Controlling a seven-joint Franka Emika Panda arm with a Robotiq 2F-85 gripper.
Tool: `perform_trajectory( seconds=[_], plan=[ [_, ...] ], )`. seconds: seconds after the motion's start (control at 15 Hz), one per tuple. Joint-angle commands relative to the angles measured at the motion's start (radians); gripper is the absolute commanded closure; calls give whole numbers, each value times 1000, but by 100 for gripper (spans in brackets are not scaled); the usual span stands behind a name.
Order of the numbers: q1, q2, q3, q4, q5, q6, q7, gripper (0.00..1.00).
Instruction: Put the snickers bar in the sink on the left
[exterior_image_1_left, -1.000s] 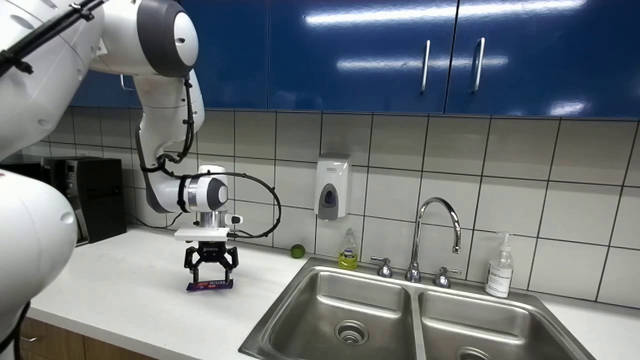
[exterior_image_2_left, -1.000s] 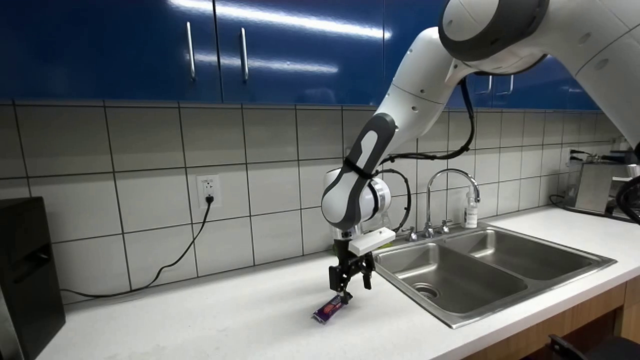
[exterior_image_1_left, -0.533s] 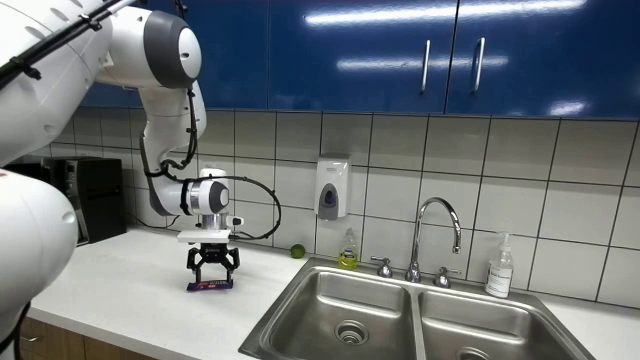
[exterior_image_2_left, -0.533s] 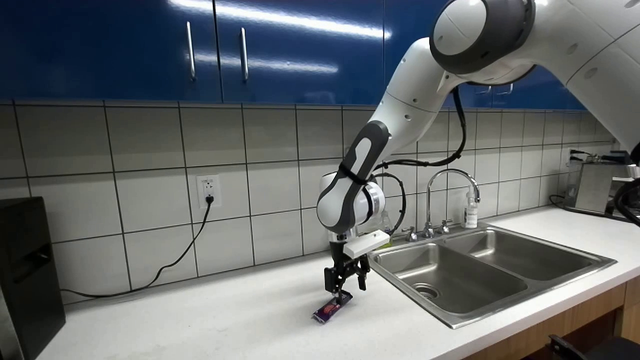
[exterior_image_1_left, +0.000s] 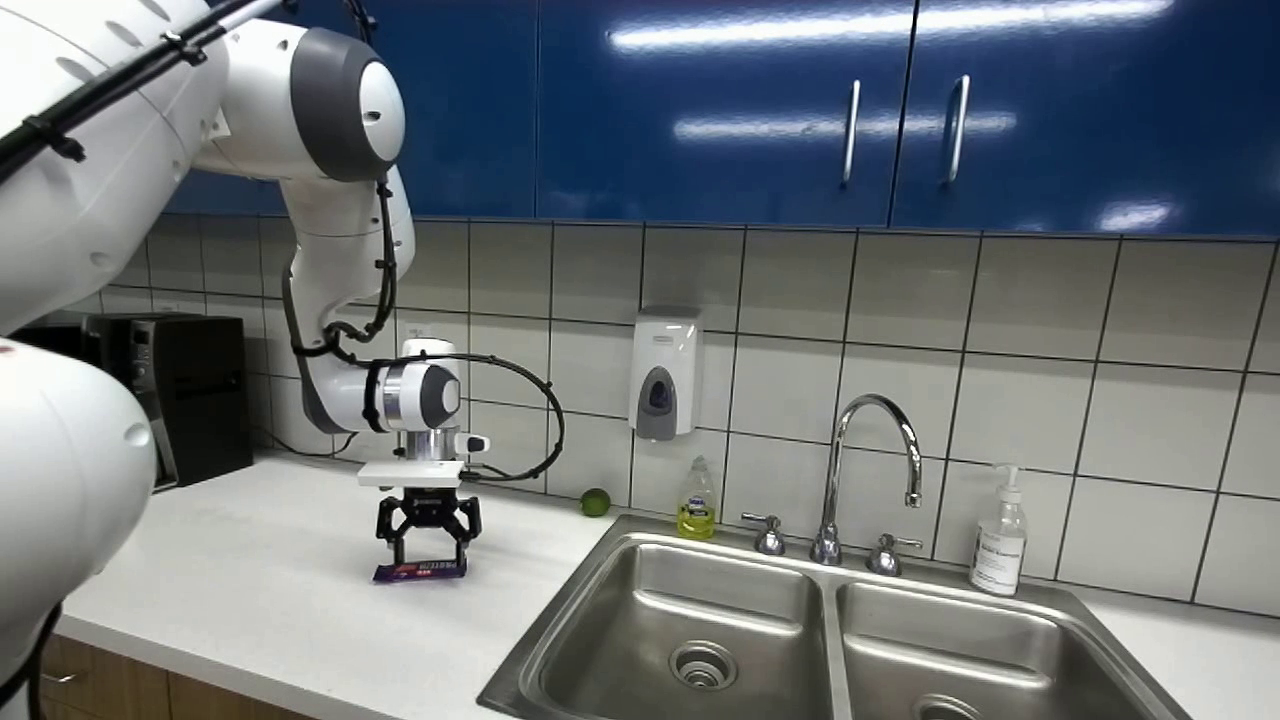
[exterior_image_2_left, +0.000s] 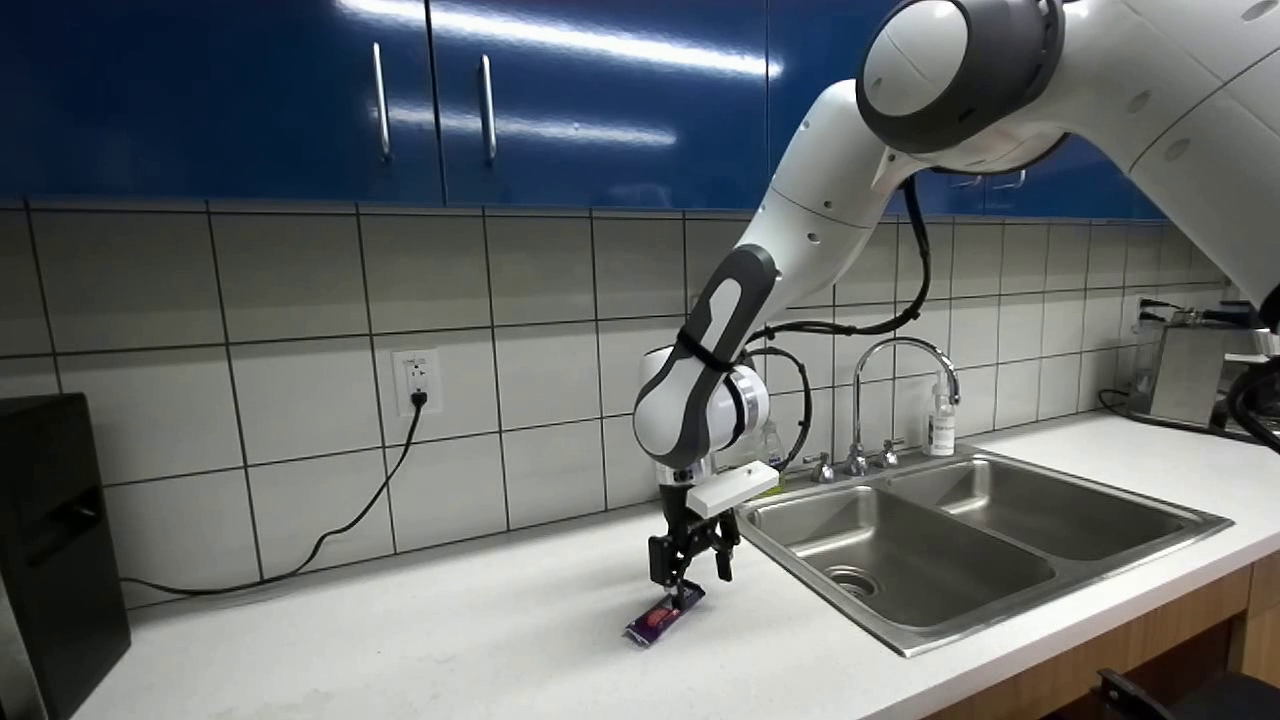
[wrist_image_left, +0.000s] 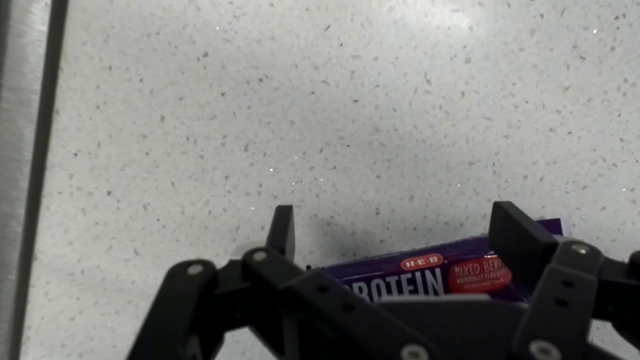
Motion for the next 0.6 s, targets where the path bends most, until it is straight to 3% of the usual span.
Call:
perform_trajectory(
  seconds=[0.0,0.53],
  plan=[
    [-9,1,10,3,-9,-4,6,0],
    [-19,-16,20,-7,57,-5,42,0]
  ],
)
